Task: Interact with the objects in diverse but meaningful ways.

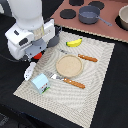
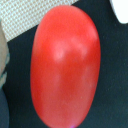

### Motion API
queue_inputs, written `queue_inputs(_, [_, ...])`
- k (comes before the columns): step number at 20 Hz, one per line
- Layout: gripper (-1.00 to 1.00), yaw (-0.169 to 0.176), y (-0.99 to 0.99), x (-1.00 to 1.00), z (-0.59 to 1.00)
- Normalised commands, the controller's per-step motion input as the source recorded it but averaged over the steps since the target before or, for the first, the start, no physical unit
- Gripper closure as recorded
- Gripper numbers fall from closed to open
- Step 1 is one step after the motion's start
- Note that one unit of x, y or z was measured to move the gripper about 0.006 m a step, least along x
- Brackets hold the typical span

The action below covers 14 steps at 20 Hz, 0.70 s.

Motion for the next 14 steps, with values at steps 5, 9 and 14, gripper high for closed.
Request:
queue_inputs(5, [-1.0,0.0,0.19,-0.37,-0.33])
queue_inputs(9, [-1.0,0.0,0.19,-0.41,-0.32])
queue_inputs(14, [-1.0,0.0,0.17,-0.43,-0.17])
